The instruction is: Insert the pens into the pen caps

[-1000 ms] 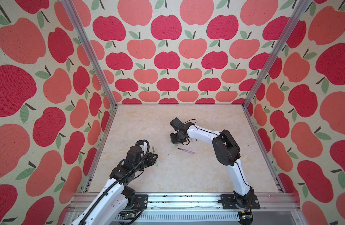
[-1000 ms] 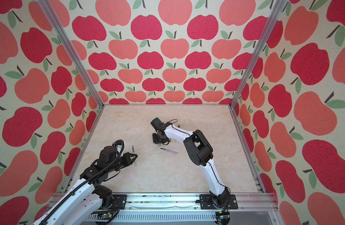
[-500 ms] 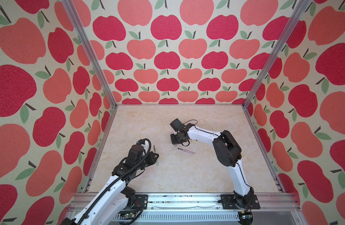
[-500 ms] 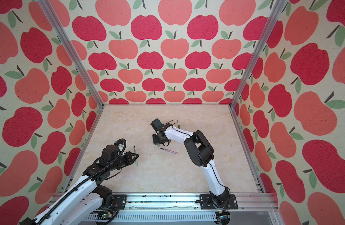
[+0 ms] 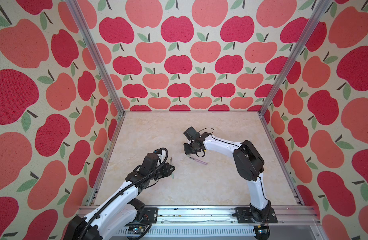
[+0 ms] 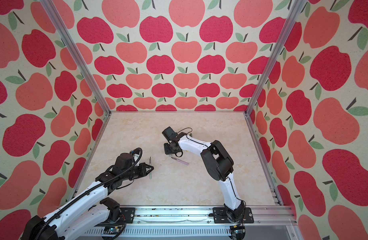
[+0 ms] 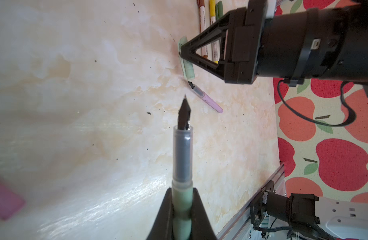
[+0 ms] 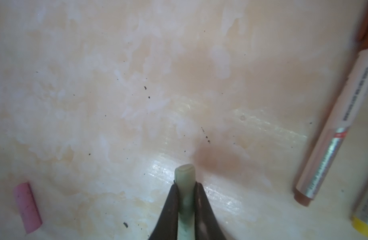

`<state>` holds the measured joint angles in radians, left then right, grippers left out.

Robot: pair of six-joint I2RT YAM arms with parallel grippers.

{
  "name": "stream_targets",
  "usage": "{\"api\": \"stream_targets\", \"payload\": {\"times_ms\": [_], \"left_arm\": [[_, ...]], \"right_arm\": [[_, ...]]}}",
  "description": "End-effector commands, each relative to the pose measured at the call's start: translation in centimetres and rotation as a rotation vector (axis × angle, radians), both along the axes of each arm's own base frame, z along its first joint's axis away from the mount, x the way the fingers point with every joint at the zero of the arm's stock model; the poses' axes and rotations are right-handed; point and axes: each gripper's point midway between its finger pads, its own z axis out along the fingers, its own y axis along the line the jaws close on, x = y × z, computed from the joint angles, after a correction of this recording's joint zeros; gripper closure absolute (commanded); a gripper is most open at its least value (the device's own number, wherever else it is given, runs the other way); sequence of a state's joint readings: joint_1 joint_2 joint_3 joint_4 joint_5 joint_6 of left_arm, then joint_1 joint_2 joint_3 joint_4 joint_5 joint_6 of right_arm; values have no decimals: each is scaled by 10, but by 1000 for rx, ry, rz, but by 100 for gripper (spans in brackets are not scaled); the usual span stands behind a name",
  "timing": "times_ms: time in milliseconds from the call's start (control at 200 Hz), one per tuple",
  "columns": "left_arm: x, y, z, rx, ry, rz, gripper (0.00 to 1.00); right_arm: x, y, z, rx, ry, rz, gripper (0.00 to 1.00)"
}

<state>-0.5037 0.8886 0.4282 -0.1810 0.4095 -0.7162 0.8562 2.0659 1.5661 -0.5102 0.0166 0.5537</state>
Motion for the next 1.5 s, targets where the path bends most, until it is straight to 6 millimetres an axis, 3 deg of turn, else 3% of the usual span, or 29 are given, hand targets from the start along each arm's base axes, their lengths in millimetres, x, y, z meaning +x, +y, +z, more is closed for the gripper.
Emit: {"api": "stream_targets", "payload": {"times_ms": [0,285,465,1191,1496], "left_arm": [[10,-23,28,-53,-99,-65,100],[13,-53,40,-114,-169,-121,100],[16,-60,48,-139,-205,-131,100],[22,-65,47,-126,-208,-132,100],[23,-65,50,-128,-215,-131,100]], "right_arm": [[4,2,52,128,-60,-34,95],[-7,11,112,387,-77,-51,95],[-17,15,132,498,-47,-62,94],[-37,14,147,591,2,-66,94],[-42,13,136,572,23,-64,94]]}}
